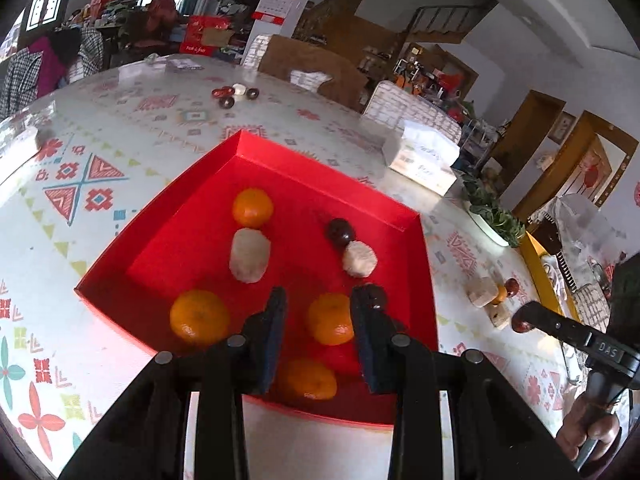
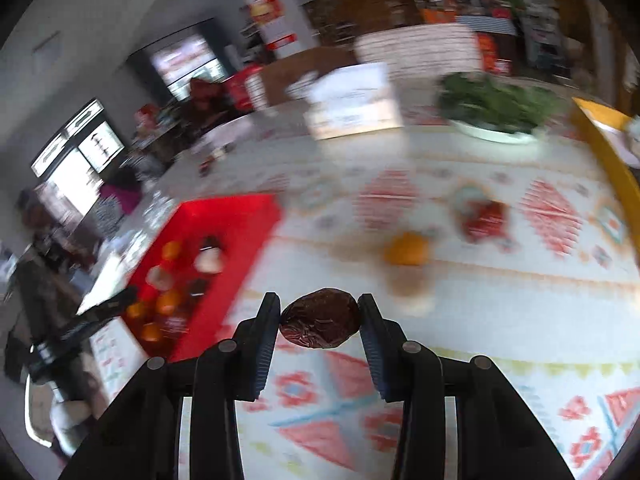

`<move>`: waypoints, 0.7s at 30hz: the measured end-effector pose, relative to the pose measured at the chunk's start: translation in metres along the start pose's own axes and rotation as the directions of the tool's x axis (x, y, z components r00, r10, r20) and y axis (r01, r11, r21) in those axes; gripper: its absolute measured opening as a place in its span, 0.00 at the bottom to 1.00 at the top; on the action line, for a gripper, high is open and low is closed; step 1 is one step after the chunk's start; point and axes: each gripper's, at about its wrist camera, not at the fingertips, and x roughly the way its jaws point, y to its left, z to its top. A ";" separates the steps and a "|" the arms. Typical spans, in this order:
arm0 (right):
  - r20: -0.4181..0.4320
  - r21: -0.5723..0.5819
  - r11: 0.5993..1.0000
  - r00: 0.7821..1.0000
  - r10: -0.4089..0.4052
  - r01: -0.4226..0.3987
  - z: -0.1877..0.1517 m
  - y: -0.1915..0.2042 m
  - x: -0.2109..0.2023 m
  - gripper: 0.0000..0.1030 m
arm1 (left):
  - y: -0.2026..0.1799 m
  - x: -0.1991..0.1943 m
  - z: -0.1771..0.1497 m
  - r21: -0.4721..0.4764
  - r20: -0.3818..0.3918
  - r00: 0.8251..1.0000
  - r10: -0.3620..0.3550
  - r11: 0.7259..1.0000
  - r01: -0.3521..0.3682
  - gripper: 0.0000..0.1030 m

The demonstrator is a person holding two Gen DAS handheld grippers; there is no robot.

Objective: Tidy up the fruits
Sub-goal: 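Lower both held dates into the red tray and open both grippers, then grasp a brown rice cake with the right gripper while the left grasps another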

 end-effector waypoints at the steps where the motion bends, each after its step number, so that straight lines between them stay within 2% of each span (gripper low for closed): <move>1: -0.008 -0.015 1.000 1.000 0.012 -0.012 0.001 0.009 0.005 0.42 | 0.002 0.000 0.000 -0.007 0.002 1.000 -0.005 1.000 0.005 0.31; 4: -0.048 -0.086 0.994 0.997 0.057 -0.061 0.008 0.050 0.029 0.42 | 0.010 -0.007 0.001 -0.031 0.019 1.000 -0.021 0.999 0.022 0.37; 6: -0.071 -0.126 0.989 0.995 0.064 -0.073 0.009 0.071 0.043 0.42 | 0.015 -0.014 0.003 -0.050 0.041 0.999 -0.022 0.998 0.025 0.50; 11: -0.135 -0.175 0.982 0.989 0.053 -0.077 0.018 0.101 0.089 0.42 | 0.033 -0.032 0.009 -0.101 0.092 0.995 -0.034 0.994 0.043 0.53; 14: -0.161 -0.196 0.976 0.985 0.069 -0.100 0.023 0.116 0.117 0.43 | 0.039 -0.038 0.010 -0.115 0.103 0.994 -0.036 0.992 0.048 0.59; 18: -0.139 -0.156 0.979 0.984 0.111 -0.132 0.034 0.121 0.124 0.43 | 0.046 -0.042 0.011 -0.129 0.104 0.994 -0.042 0.990 0.055 0.62; 21: -0.103 -0.119 0.980 0.984 0.145 -0.157 0.040 0.113 0.113 0.44 | 0.047 -0.042 0.010 -0.131 0.105 0.994 -0.042 0.990 0.056 0.62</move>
